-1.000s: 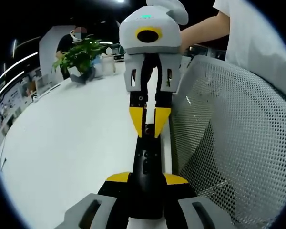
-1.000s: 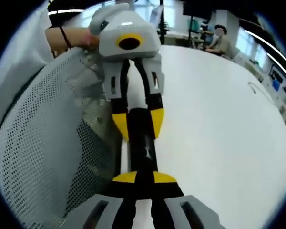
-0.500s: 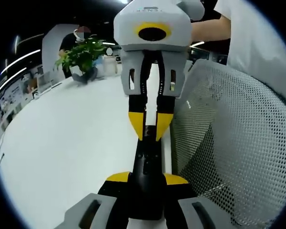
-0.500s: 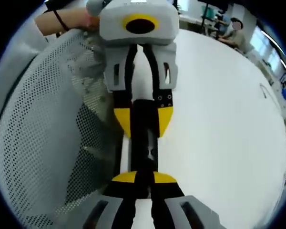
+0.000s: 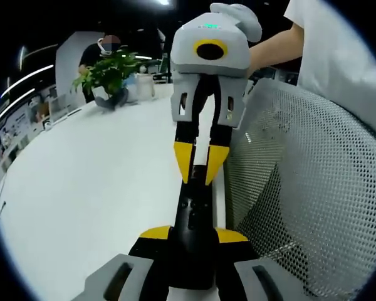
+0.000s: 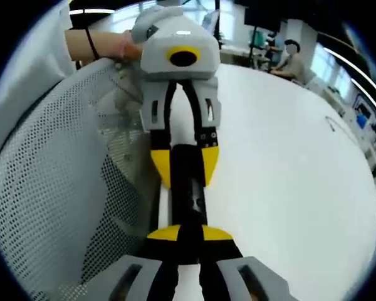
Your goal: Press the specified remote control buttons in sequence, fully releasing each button before pressing the next.
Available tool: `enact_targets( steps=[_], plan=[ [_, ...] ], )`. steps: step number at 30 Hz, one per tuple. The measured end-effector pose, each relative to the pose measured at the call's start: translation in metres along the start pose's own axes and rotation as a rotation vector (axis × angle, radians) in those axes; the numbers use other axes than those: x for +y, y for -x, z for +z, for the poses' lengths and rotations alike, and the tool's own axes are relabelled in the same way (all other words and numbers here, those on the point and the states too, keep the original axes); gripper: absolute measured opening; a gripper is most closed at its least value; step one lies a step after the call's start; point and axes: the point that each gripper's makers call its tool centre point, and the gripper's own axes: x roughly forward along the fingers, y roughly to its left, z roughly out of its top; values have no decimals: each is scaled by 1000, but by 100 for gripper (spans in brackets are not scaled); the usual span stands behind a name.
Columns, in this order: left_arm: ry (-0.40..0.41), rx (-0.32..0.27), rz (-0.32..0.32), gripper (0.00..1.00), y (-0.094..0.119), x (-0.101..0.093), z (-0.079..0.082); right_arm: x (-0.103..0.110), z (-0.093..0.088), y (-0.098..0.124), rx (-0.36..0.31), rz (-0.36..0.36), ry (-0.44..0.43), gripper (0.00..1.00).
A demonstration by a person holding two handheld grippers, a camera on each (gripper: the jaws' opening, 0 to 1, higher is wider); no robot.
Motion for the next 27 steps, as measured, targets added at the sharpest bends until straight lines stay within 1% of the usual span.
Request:
enact_targets(
  steps=[7, 10, 12, 14, 16, 19, 20, 23, 25, 27],
  plan=[
    [-5, 2, 0, 24, 0, 0, 0, 0, 2, -2, 42, 24, 42, 7],
    [-5, 2, 0, 24, 0, 0, 0, -1, 3, -3, 77, 28, 40, 7],
    [-5, 2, 0, 24, 0, 0, 0, -1, 3, -4, 119, 39, 15, 7],
    [-3, 2, 0, 24, 0, 0, 0, -1, 2, -5, 170, 47, 23, 7],
    [-4, 3, 0, 24, -1, 0, 0, -2, 1, -5, 220, 48, 75, 7],
    [-7, 5, 1, 24, -1, 0, 0, -1, 2, -7, 252, 47, 44, 7],
    [-7, 5, 1, 24, -1, 0, 0, -1, 2, -7, 261, 49, 55, 7],
    [-8, 6, 1, 24, 0, 0, 0, -1, 0, -6, 264, 52, 62, 7],
    [-9, 7, 1, 24, 0, 0, 0, -3, 0, -5, 222, 47, 39, 7],
    [-10, 7, 1, 24, 0, 0, 0, -3, 1, -4, 148, 23, 3, 7]
  ],
)
